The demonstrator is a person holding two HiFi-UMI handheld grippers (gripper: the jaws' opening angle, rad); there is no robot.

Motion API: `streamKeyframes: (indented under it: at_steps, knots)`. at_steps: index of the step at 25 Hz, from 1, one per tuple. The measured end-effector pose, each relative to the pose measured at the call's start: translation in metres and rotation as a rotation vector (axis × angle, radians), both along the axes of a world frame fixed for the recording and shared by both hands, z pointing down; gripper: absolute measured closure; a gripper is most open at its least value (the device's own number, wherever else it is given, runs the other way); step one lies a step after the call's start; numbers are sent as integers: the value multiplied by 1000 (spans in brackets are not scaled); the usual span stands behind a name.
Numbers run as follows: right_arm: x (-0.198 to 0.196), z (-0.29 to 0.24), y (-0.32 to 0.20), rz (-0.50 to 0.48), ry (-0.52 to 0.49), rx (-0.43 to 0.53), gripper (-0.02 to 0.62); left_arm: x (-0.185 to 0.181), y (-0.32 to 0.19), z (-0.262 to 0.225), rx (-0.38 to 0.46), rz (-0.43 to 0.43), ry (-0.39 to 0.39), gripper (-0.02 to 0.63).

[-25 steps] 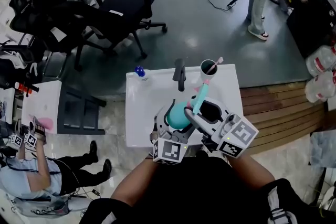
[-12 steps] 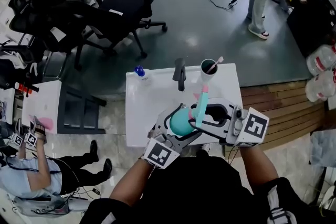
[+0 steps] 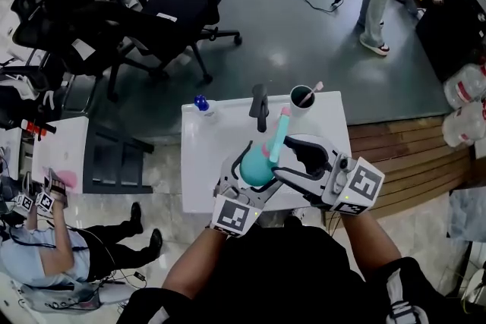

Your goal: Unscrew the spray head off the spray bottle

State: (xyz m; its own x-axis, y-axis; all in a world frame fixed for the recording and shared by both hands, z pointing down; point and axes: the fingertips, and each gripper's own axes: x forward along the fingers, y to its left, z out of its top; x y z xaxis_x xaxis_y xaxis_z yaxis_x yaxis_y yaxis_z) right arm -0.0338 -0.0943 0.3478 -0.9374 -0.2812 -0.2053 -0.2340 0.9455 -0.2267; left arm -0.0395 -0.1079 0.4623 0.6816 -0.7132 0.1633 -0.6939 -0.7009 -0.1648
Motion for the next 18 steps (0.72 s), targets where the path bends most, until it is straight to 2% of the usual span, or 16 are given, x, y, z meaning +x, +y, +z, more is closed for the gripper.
streamKeyframes:
  at_steps: [3, 6, 11, 18]
  knots:
    - [0, 14, -11, 127, 16, -104, 378, -9, -13, 8, 8, -83, -41, 149]
    - [-4, 18, -10, 176, 35, -138, 400, -12, -14, 20, 8, -125, -75, 149]
    - [-8, 17, -14, 218, 47, -160, 403, -9, -14, 22, 15, -135, -97, 149]
    - [-10, 15, -14, 220, 55, -161, 411, -8, -13, 20, 22, -135, -125, 149]
